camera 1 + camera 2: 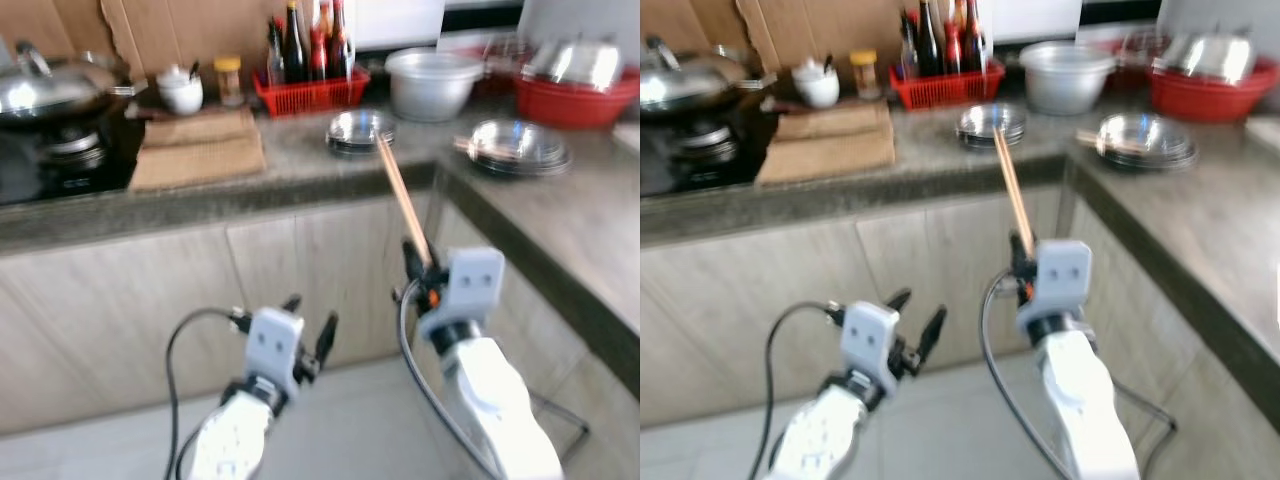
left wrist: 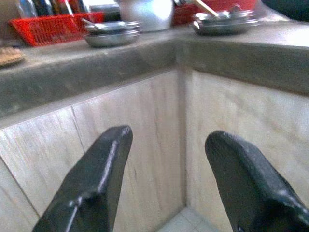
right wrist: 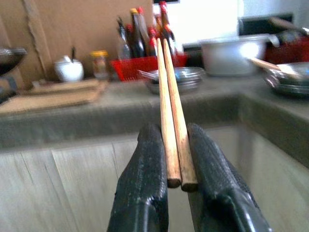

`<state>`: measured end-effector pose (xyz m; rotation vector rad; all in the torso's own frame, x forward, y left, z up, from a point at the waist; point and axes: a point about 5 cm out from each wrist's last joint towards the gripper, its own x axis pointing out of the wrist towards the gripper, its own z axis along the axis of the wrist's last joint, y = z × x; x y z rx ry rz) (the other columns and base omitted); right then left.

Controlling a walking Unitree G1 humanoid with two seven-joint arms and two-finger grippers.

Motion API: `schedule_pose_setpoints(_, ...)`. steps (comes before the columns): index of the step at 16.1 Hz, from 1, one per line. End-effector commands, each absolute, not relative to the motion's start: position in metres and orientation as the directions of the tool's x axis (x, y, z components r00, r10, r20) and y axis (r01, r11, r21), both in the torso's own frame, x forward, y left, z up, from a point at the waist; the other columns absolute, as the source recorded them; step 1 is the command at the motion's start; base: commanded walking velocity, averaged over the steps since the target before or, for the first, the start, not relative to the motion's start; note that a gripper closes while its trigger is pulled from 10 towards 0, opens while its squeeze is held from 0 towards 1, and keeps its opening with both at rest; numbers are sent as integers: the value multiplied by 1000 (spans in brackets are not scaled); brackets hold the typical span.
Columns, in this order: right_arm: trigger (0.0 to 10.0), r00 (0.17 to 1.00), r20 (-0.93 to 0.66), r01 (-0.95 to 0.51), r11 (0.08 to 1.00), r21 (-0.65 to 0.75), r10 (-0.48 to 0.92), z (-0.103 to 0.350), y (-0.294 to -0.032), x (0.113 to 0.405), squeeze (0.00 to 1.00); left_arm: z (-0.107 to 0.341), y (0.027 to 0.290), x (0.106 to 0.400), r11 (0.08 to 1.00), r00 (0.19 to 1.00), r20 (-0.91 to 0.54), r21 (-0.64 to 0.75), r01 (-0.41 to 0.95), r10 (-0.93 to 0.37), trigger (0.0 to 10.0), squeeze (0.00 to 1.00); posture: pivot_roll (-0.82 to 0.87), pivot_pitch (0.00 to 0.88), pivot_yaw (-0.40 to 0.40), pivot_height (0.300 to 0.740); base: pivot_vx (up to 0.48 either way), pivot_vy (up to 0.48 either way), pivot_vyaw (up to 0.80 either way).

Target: Kitchen organization

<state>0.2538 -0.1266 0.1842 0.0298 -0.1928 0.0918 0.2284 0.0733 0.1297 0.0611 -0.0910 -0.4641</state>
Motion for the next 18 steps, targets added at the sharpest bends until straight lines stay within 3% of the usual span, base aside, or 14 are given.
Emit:
schedule_pose_setpoints(1,10000,975,210,-80,997,23,74,187,-128,253,0,132,73,228,887,885,82,94,451,-459,10000,0,-39,38,18,740,-322,0,0)
schedule_pose_setpoints(13,10000,977,207,-43,999,-2,43,184,-130,249,0,129,72,227,881,879,68,89,465,-472,10000,0,-45,19,24,740,-49,0,0)
schedule_pose_setpoints(18,10000,981,191,-32,999,3,31,181,-131,247,0,132,73,226,880,876,90,87,466,-473,10000,0,-45,32,28,740,0,202,-576)
